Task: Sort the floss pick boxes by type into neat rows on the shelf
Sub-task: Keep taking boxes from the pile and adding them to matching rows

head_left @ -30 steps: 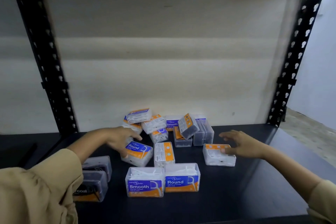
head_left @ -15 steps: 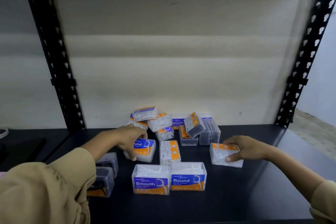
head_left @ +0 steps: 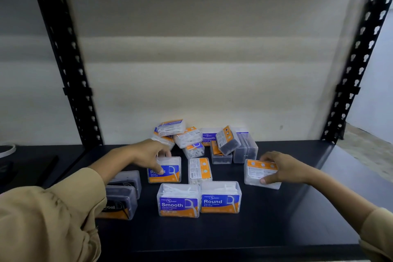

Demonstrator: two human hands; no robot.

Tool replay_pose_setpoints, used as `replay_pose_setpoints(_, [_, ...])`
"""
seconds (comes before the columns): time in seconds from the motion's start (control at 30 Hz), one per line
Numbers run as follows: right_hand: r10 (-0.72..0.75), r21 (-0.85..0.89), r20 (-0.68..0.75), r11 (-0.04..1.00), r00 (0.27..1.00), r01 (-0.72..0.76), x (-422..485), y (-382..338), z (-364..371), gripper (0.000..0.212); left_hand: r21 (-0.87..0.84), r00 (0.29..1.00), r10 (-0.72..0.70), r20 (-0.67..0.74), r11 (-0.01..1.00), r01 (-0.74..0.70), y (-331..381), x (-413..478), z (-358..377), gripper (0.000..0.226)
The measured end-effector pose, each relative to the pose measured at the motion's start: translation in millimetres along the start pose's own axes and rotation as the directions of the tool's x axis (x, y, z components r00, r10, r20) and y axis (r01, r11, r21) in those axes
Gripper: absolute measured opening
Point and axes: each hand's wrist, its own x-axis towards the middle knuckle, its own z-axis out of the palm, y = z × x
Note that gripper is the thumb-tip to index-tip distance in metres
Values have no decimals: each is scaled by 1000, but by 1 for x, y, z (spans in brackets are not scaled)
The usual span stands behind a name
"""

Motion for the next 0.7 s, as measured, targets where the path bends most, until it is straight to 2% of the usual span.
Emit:
replay_pose_setpoints(0.13, [18, -81, 22, 997, 1000, -16, -2, -4, 0, 60, -48, 997, -8, -77, 999, 4, 1, -3, -7, 43])
replay_pose_setpoints(0.2, [-53, -100, -111, 994, 992, 42, -8, -17, 3, 57, -84, 992, 0, -130, 996, -11, 3, -3, -13, 45])
replay_pose_setpoints(0.3, [-197, 88, -350, 966, 916, 242, -29, -52, 14, 36, -110, 981, 13, -192, 993, -34, 14, -4, -21, 48])
replay_pose_setpoints(0.37, [-262, 156, -306, 935, 915, 320, -46, -76, 25, 30, -133, 976, 22, -216, 990, -52, 26, -3, -25, 52])
replay_pose_setpoints(0.47, [-326, 123, -143, 931, 934, 344, -54, -92, 42, 45, -150, 975, 53, -217, 985, -87, 51, 1, -27, 55])
replay_pose_setpoints(0.6, [-281, 188, -180, 931, 943, 314, -52, -91, 46, 39, -147, 973, 137, -188, 975, -166, 85, 5, -22, 51])
replay_pose_setpoints(0.7, [-259, 198, -155, 937, 953, 287, -56, -84, 41, 37, -139, 964, 204, -168, 964, -228, 105, 8, -15, 43])
